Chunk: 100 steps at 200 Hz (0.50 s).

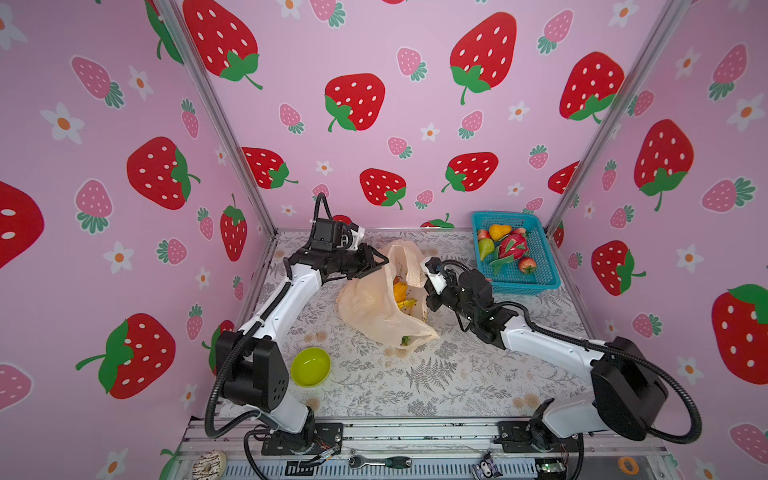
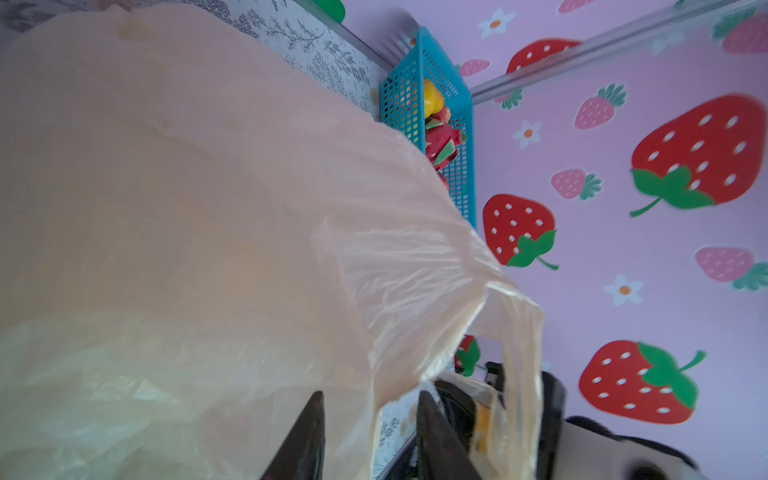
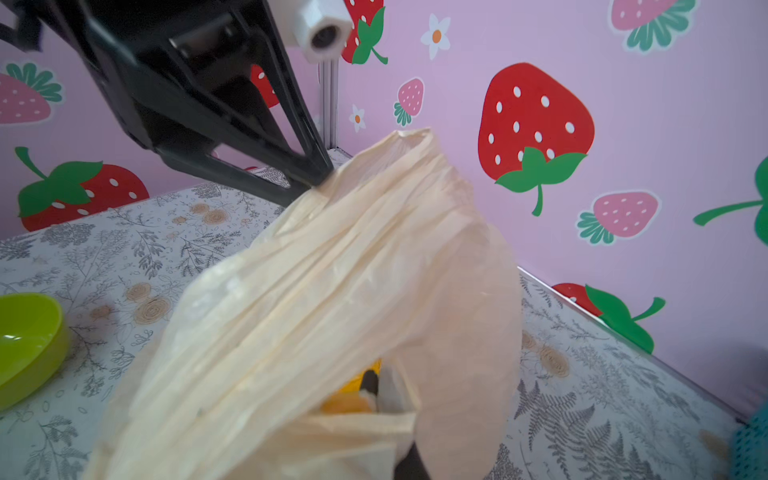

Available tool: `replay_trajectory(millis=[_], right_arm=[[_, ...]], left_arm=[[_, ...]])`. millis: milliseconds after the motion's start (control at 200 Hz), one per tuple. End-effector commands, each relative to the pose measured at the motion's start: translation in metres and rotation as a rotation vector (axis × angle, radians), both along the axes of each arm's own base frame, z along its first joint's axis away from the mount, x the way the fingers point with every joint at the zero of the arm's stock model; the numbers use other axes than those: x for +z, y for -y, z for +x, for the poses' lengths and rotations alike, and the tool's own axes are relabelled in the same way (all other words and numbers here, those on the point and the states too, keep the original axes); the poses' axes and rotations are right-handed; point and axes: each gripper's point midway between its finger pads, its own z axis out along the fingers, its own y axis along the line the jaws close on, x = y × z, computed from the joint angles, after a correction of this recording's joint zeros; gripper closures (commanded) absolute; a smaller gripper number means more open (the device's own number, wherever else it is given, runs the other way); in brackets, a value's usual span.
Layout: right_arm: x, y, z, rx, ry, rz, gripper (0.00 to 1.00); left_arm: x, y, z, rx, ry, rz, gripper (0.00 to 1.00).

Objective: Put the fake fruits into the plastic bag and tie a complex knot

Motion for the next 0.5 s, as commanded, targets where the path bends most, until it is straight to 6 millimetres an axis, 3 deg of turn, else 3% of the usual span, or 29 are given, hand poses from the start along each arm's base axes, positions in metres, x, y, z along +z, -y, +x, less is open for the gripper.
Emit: replay_trajectory(millis=[0, 150, 295, 495], right_arm=[[-0.002, -0.006, -0.004, 0.059, -0.2, 0.117, 1.0], [-0.001, 0.0, 0.006, 0.083, -0.321, 0.195, 1.0], [-0.003, 0.009, 0.015, 0.1, -0.403, 0.242, 1.0], [-0.008, 0.016, 0.023, 0.11, -0.459, 0.261, 1.0]], left_arm=[[0.016, -0.019, 0.004, 0.047, 0.094, 0.083, 0.51], [0.041, -0.033, -0.001, 0.101, 0.161, 0.147, 0.43], [0.069, -0.027, -0.022, 0.106, 0.242, 0.188, 0.42], [0.058, 0.009, -0.072, 0.014, 0.355, 0.377, 0.45]])
